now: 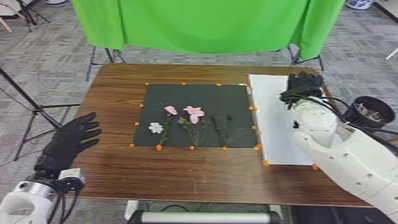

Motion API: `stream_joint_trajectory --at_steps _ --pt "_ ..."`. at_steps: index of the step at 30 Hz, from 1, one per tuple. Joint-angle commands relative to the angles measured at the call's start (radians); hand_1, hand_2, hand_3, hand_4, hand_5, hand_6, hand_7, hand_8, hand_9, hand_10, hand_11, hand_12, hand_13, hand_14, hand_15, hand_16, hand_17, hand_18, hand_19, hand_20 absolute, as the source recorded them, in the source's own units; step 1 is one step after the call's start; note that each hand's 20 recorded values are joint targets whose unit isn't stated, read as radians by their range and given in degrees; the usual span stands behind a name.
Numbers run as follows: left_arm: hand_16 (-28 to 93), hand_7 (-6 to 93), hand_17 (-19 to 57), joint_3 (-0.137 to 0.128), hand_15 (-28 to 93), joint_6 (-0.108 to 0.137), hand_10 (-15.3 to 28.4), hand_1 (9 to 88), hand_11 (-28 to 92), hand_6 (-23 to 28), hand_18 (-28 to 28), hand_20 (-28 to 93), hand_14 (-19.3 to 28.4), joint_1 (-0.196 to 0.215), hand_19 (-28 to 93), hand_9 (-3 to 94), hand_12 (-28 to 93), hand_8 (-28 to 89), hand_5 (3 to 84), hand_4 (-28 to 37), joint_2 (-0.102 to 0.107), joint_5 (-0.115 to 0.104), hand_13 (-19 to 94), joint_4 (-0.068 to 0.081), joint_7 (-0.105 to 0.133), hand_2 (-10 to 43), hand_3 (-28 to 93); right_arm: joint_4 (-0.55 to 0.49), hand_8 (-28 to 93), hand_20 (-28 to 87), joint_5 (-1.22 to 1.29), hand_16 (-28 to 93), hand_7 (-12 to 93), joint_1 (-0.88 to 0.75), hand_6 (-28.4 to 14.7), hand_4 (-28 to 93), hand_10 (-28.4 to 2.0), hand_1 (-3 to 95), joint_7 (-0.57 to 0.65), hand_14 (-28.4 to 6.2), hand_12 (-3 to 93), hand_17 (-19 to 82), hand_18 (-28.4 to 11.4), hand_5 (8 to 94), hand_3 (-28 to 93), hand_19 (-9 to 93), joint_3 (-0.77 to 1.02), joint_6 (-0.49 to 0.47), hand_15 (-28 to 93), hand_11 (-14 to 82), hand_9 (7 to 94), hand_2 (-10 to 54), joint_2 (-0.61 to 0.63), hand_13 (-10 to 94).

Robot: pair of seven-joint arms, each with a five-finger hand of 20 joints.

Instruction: Arrange flowers

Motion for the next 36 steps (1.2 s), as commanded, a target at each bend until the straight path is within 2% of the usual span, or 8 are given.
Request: stream_joint_trajectory --at_steps 1,6,13,25,26,30,33,36 --pt "-1 25.1 -7.5 -0.008 39 0.01 11.7 27.4 31 3.6 21.6 10 13.5 0.022 49 22.9 16 -13 28.0 -24.9 -0.007 -0.007 18 -0.007 0.005 -6.7 70 -0.01 -9 19 0.032 20 22 -0.059 -10.4 -20 -17.8 26.6 -0.072 -16.3 22.9 6 -23.0 20.0 93 56 0.088 0.015 20 10.4 22.7 -3.4 0.066 25" --pt "-1 25.1 -7.5 -0.009 39 0.003 11.7 27.3 31 3.6 21.6 10 13.6 0.02 49 22.9 16 -13 28.0 -24.9 -0.01 -0.006 18 -0.004 0.0 -6.8 70 -0.053 -14 23 0.026 14 32 -0.134 -7.5 -21 -14.9 27.0 -0.129 -11.4 20.7 10 -22.3 27.6 93 62 0.155 0.056 43 27.8 34.5 -4.8 0.076 38" --pt "-1 24.9 -7.5 -0.004 39 -0.002 11.7 27.4 31 3.7 21.6 10 13.5 0.011 49 22.9 16 -13 28.0 -24.9 -0.009 -0.003 18 0.0 -0.006 -6.7 70 -0.081 -18 28 0.038 13 39 -0.177 -4.6 -24 -13.2 28.1 -0.174 -8.8 21.1 14 -21.3 38.6 93 68 0.19 0.035 57 38.6 45.8 -4.9 0.076 49" --pt "-1 25.0 -7.6 -0.001 39 0.007 11.8 27.4 31 3.6 21.6 10 13.5 0.016 49 22.9 16 -13 28.0 -24.8 -0.007 -0.007 18 -0.005 0.004 -6.6 70 -0.013 -19 29 0.035 12 39 -0.133 -4.1 -26 -12.5 28.4 -0.215 -8.5 19.3 14 -21.2 38.4 93 68 0.144 -0.041 58 34.2 44.8 -7.6 0.047 48" --pt "-1 25.0 -7.6 -0.002 39 0.004 11.8 27.4 31 3.7 21.6 10 13.5 0.013 49 22.9 16 -13 28.0 -24.9 -0.01 -0.005 18 -0.005 -0.002 -6.6 70 -0.009 -19 30 0.037 12 39 -0.132 -4.1 -26 -12.5 28.3 -0.211 -8.6 19.0 14 -21.2 38.1 93 68 0.139 -0.044 58 33.2 44.5 -7.8 0.047 48" --pt "-1 25.0 -7.6 -0.002 39 0.008 11.8 27.3 31 3.6 21.6 10 13.5 0.014 49 22.9 16 -13 28.0 -24.9 -0.012 -0.007 18 -0.006 0.0 -6.7 70 0.018 -19 30 0.014 12 39 -0.12 -3.4 -27 -12.1 29.6 -0.207 -7.8 19.0 16 -20.6 39.1 93 70 0.102 0.048 59 32.4 46.8 -8.7 0.051 51" --pt "-1 25.1 -7.6 -0.004 39 0.006 11.8 27.4 31 3.6 21.6 10 13.5 0.015 49 22.9 16 -13 28.0 -25.0 -0.013 -0.007 18 -0.005 0.0 -6.6 70 0.028 -18 31 -0.016 20 44 -0.125 0.8 -28 -9.3 36.1 -0.216 -5.1 21.5 20 -19.7 48.3 90 74 0.078 0.156 57 35.9 58.0 -9.1 0.062 61" --pt "-1 25.1 -7.6 -0.005 39 0.009 11.8 27.4 31 3.7 21.6 10 13.5 0.014 49 22.9 16 -13 28.0 -24.9 -0.014 -0.008 18 -0.006 0.0 -6.6 70 0.036 -6 32 -0.033 28 53 -0.124 2.4 -28 -5.8 44.5 -0.226 -1.8 39.0 25 -19.5 59.5 84 77 0.061 0.237 53 20.2 77.0 -8.4 0.065 72"
